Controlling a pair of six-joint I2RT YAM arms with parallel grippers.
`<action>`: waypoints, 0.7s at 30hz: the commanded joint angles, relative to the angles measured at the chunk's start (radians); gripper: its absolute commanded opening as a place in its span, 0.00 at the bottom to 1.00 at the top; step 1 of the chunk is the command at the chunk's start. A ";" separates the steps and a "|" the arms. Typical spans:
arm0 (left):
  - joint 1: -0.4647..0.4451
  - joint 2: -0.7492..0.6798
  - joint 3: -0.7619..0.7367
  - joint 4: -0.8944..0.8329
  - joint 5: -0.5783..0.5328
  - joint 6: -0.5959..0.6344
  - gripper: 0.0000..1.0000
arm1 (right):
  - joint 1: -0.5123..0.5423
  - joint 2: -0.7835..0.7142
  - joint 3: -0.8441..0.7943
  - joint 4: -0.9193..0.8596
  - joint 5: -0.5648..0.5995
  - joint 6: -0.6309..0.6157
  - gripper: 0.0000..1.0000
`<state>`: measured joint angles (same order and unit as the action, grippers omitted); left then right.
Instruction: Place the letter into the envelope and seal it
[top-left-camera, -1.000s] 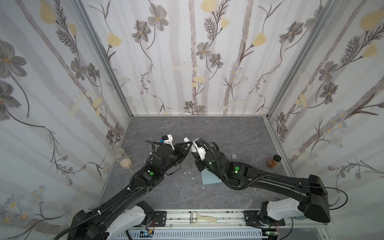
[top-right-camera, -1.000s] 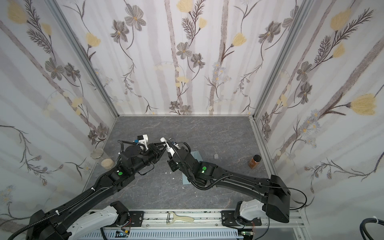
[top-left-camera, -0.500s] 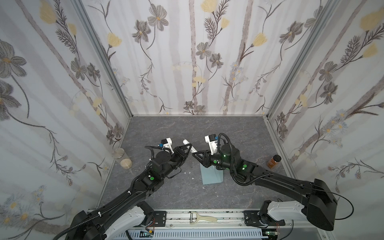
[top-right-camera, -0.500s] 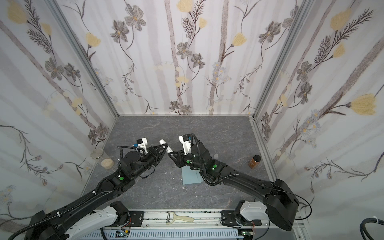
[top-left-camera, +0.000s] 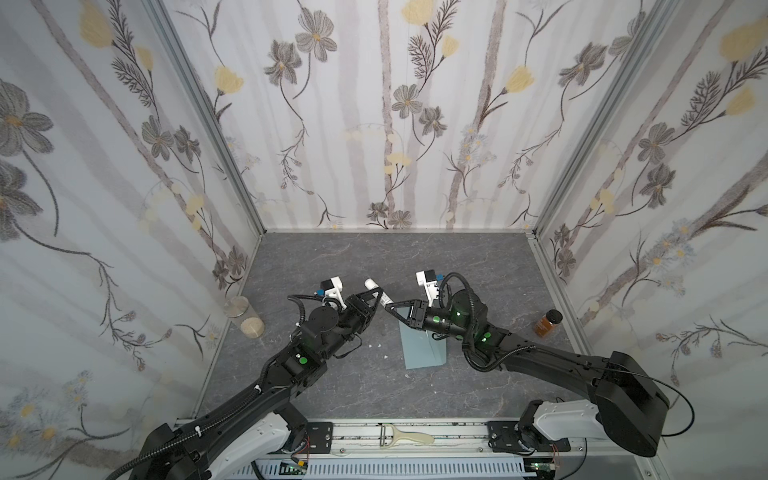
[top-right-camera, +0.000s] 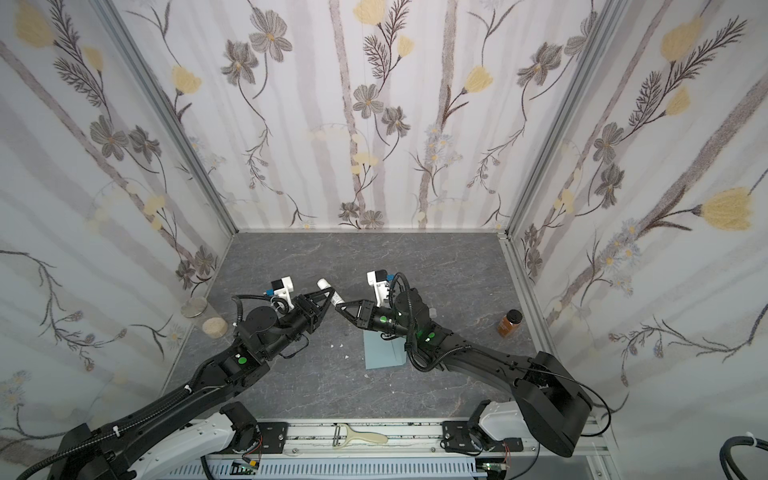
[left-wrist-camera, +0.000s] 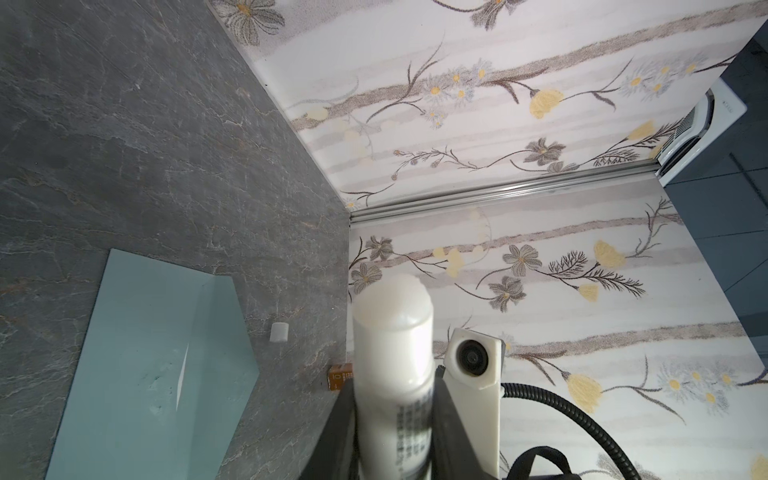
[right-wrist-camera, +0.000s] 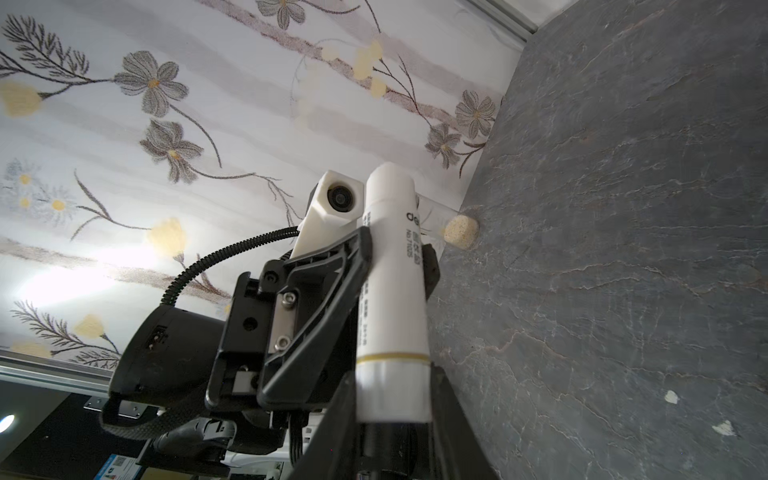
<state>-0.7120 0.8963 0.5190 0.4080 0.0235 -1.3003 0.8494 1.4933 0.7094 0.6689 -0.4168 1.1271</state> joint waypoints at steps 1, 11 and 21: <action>-0.013 -0.007 -0.005 0.035 0.069 0.018 0.00 | -0.007 0.012 -0.007 0.097 0.062 0.100 0.26; -0.026 -0.022 -0.017 0.049 0.046 0.020 0.00 | -0.013 0.055 -0.058 0.204 0.049 0.243 0.26; -0.032 -0.040 -0.025 0.052 0.035 0.043 0.00 | -0.013 0.044 -0.057 0.158 0.069 0.202 0.37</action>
<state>-0.7380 0.8654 0.4904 0.4061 -0.0010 -1.2827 0.8417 1.5452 0.6418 0.8635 -0.4366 1.3521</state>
